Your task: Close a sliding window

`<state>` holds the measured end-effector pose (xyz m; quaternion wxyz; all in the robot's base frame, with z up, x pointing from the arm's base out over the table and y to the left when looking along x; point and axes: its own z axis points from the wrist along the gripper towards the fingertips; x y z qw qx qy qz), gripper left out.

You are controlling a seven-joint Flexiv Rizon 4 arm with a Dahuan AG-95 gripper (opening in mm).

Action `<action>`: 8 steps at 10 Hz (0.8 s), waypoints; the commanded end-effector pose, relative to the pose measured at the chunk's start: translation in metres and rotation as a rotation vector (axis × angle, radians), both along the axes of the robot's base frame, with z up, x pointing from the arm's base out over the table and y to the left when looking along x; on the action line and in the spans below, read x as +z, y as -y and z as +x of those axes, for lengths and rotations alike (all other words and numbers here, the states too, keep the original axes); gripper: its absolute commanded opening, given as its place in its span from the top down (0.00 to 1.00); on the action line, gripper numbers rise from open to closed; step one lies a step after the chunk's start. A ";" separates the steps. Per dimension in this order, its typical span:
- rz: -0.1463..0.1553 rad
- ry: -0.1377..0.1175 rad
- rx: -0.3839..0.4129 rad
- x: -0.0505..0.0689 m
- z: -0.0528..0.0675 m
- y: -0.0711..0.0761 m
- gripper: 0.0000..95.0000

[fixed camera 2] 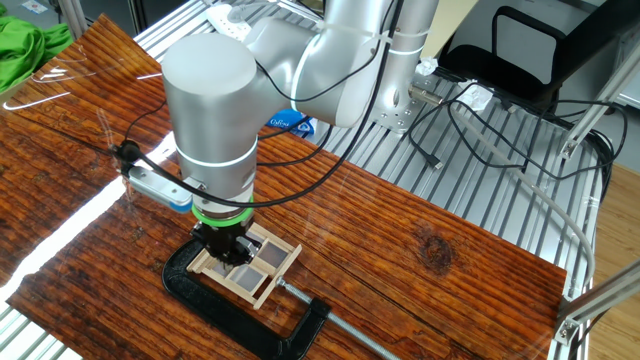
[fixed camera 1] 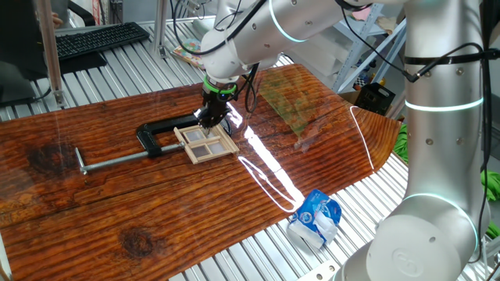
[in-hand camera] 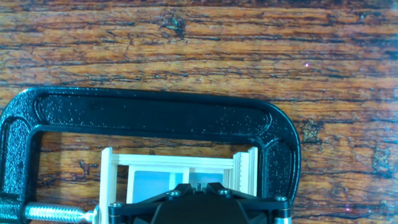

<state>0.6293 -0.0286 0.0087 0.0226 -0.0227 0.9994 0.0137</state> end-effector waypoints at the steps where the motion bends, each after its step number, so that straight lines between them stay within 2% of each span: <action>1: 0.003 0.000 -0.007 0.000 0.000 -0.001 1.00; 8: 0.004 0.005 -0.050 -0.001 -0.004 -0.011 1.00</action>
